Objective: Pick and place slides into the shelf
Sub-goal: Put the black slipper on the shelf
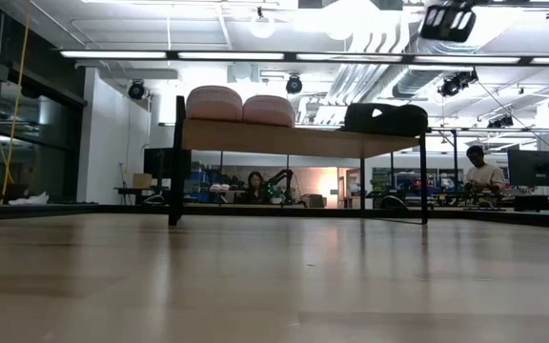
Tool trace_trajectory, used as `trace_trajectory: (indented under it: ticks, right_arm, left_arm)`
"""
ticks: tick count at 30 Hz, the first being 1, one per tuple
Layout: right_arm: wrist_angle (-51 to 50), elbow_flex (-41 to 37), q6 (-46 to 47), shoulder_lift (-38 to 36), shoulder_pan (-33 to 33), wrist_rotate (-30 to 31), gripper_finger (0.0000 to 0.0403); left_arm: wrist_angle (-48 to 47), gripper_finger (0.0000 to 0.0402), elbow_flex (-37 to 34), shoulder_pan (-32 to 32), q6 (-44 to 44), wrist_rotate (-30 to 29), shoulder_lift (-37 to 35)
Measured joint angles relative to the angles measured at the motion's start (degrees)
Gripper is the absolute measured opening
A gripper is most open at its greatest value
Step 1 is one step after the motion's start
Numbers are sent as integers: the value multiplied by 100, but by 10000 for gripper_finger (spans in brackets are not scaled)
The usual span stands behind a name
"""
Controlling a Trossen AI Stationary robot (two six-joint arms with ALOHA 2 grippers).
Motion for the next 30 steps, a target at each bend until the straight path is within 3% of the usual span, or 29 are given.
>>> trace_trajectory:
  ticks: [8, 15, 24, 30]
  right_arm:
    - [591, 0, 1262, -2, 882, 236, 0]
    - [576, 0, 2018, 123, 1768, 1178, 0]
    - [576, 0, 2562, 956, 2778, 1398, 1]
    - [856, 0, 2616, 1596, 3269, 1386, 48]
  left_arm:
    - [-404, 246, -1, 0, -500, 282, 0]
    - [-463, 246, -2, 0, -553, 328, 0]
    - [-461, 246, -2, 0, -651, 327, 0]
    - [-461, 246, -1, 0, -651, 327, 0]
